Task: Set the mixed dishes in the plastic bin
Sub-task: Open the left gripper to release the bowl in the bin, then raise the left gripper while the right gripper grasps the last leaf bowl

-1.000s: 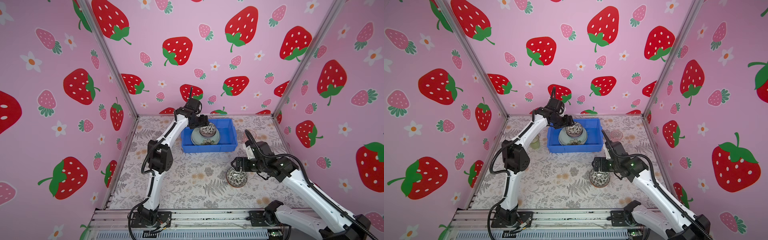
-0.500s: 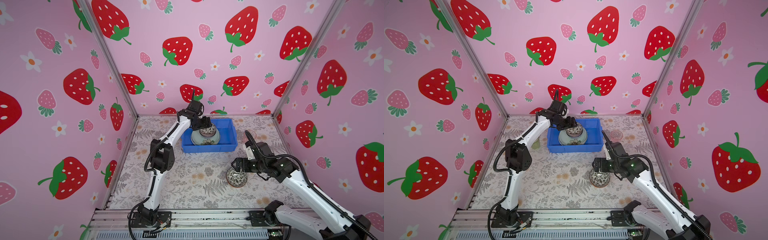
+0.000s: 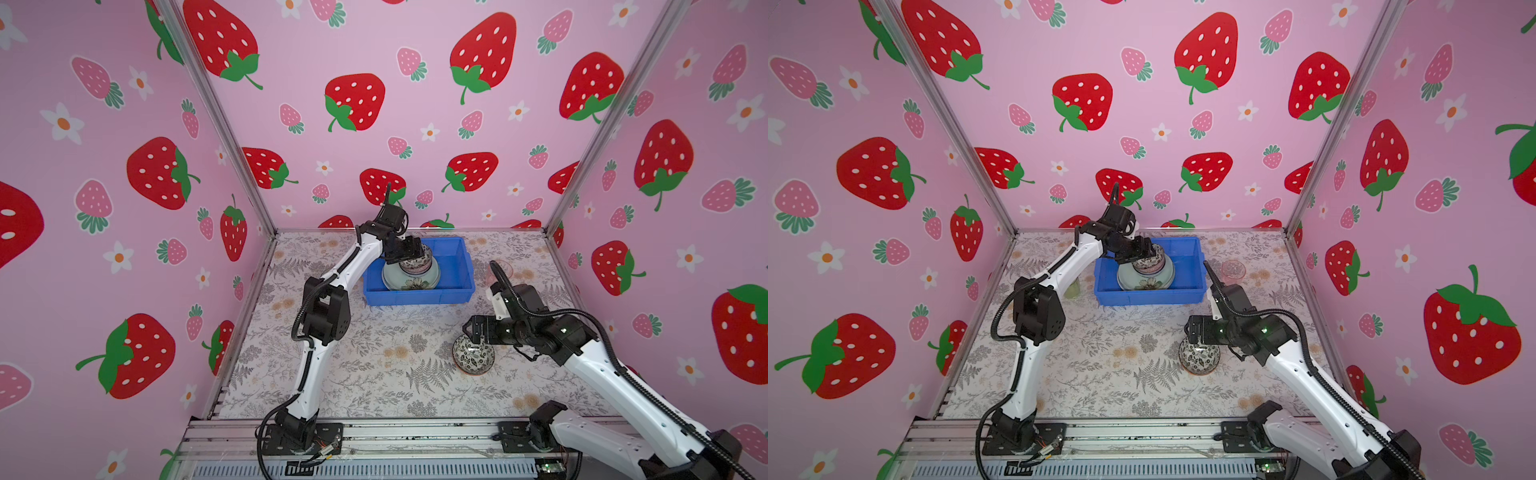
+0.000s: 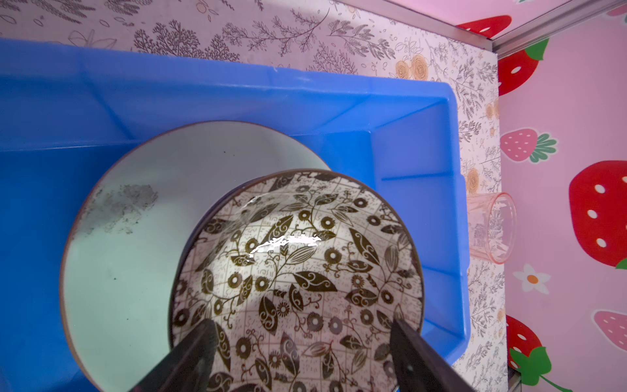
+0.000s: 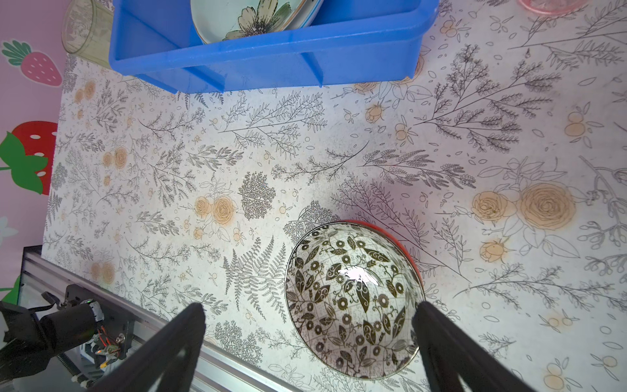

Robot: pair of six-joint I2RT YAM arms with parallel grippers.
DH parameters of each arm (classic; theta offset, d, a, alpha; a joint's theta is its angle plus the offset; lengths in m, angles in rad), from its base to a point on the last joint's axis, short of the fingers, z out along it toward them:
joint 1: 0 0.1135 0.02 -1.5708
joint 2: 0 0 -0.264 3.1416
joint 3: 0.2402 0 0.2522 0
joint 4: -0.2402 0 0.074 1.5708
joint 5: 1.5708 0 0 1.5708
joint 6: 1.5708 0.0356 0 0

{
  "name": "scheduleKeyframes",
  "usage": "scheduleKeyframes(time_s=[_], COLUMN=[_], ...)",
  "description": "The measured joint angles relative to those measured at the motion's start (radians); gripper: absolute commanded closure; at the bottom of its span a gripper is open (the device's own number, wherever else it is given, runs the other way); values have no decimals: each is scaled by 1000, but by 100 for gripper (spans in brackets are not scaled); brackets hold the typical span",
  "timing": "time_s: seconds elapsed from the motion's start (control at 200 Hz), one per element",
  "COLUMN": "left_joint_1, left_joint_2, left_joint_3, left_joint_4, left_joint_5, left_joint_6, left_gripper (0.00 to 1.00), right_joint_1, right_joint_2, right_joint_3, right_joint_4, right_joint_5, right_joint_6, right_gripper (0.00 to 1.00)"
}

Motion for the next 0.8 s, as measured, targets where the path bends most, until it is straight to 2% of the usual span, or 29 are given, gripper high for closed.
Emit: scheduleKeyframes(time_s=[0.225, 0.535, 0.795], left_joint_1=[0, 0, 2], left_joint_2=[-35, -207, -440], left_joint_3=[-2, -39, -338], left_joint_4=[-4, -68, -111], left_joint_5=[-1, -31, -100], left_joint_6=[1, 53, 162], left_gripper=[17, 15, 14], right_joint_1=[-5, -47, -95], right_joint_2=[0, 4, -23], right_joint_3=[0, 2, -69], right_joint_4=[-27, -124, -146], right_joint_5=[58, 124, 106], right_joint_6=[7, 11, 3], right_gripper=[1, 0, 19])
